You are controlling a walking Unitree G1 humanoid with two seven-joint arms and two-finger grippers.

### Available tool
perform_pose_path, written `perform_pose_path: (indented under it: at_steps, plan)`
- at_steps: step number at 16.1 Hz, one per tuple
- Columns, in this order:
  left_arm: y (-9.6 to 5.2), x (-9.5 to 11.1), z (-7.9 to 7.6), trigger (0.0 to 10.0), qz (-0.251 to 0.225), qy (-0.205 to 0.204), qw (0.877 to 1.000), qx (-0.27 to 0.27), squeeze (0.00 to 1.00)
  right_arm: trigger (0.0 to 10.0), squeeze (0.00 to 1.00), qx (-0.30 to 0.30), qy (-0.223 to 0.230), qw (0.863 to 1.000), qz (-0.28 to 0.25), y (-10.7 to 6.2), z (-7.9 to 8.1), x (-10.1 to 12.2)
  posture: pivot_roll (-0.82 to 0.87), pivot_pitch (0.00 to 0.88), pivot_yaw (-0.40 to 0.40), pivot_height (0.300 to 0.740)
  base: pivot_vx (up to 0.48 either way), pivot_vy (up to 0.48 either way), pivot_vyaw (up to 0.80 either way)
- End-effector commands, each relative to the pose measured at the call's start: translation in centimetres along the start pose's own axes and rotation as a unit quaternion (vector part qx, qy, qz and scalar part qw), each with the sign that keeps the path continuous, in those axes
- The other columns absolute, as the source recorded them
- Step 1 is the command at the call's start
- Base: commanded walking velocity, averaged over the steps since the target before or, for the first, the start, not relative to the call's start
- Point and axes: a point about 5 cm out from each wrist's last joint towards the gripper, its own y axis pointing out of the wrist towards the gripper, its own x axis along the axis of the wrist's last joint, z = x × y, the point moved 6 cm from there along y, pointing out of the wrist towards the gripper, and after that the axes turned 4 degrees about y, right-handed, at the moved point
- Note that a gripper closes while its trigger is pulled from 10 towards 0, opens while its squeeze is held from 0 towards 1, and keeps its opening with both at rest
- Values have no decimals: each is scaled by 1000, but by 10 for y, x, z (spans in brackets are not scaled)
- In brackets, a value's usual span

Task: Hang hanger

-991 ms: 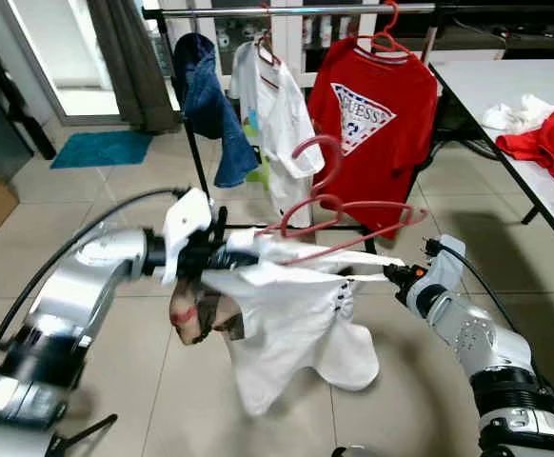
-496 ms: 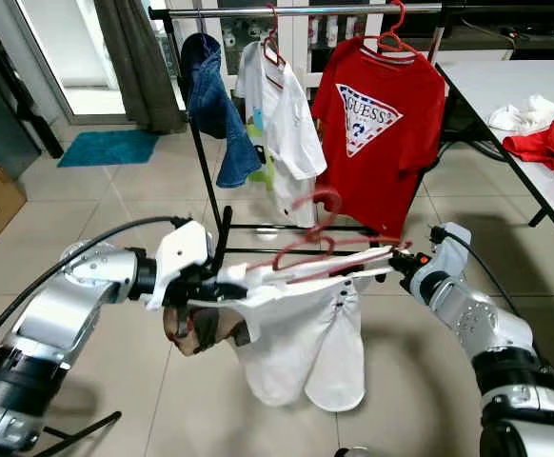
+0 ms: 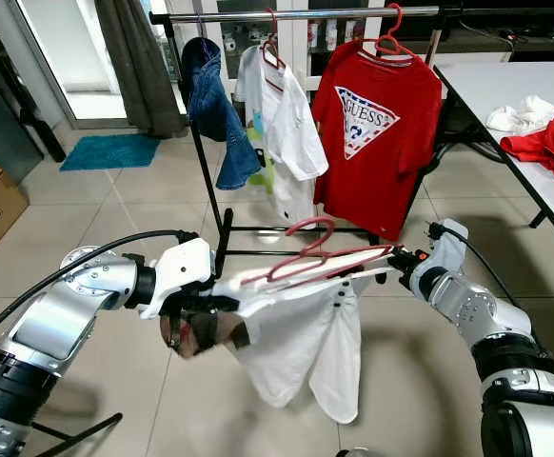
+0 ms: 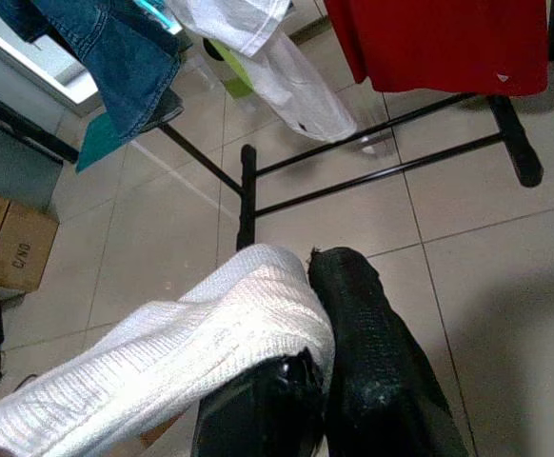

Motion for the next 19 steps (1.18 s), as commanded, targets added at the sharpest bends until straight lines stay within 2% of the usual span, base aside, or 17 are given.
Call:
perform_pose_path:
  at_steps: [1, 4, 5, 8, 9, 10, 14, 15, 16, 18, 19]
  plan:
    - [-45, -56, 8, 0, 128, -53, 990, 40, 0, 0, 0, -114, -25, 986, -119, -37, -69, 76, -154, 0, 88, 740, 0, 0, 0]
    - [-51, -63, -8, 0, 137, -80, 987, 12, 0, 0, 0, -146, -37, 981, -124, -44, -82, 87, -157, 0, 88, 740, 0, 0, 0]
    - [-54, -67, -15, 0, 148, -90, 985, -1, 0, 0, 0, -177, -52, 972, -143, -51, -91, 100, -157, 0, 87, 740, 0, 0, 0]
    - [-57, -71, -20, 0, 161, -100, 982, -8, 0, 0, 0, -210, -66, 960, -174, -61, -101, 116, -156, 0, 85, 740, 0, 0, 0]
    - [-61, -75, -23, 0, 177, -108, 978, -9, 0, 0, 0, -233, -90, 949, -191, -68, -104, 127, -157, 1, 82, 740, 0, 0, 0]
    - [-62, -76, -24, 0, 180, -110, 977, -10, 0, 0, 0, -237, -95, 947, -194, -69, -105, 130, -157, 1, 82, 740, 0, 0, 0]
    - [-55, -79, -11, 0, 182, -92, 978, 30, 0, 0, 0, -202, -134, 949, -203, -63, -85, 138, -160, 2, 76, 740, 0, 0, 0]
    - [-45, -75, 4, 0, 160, -82, 981, 68, 0, 0, 0, -165, -166, 953, -194, -56, -67, 132, -160, 2, 73, 740, 0, 0, 0]
    - [-42, -73, 9, 0, 152, -78, 982, 80, 0, 0, 0, -152, -176, 954, -190, -54, -61, 130, -161, 1, 71, 740, 0, 0, 0]
    - [-22, -63, 21, 0, 116, -65, 986, 100, 0, 0, 0, -92, -231, 956, -155, -48, -28, 106, -170, 2, 70, 740, 0, 0, 0]
    - [-18, -59, 25, 0, 105, -64, 987, 107, 0, 0, 0, -85, -238, 956, -149, -48, -23, 102, -170, 2, 70, 740, 0, 0, 0]
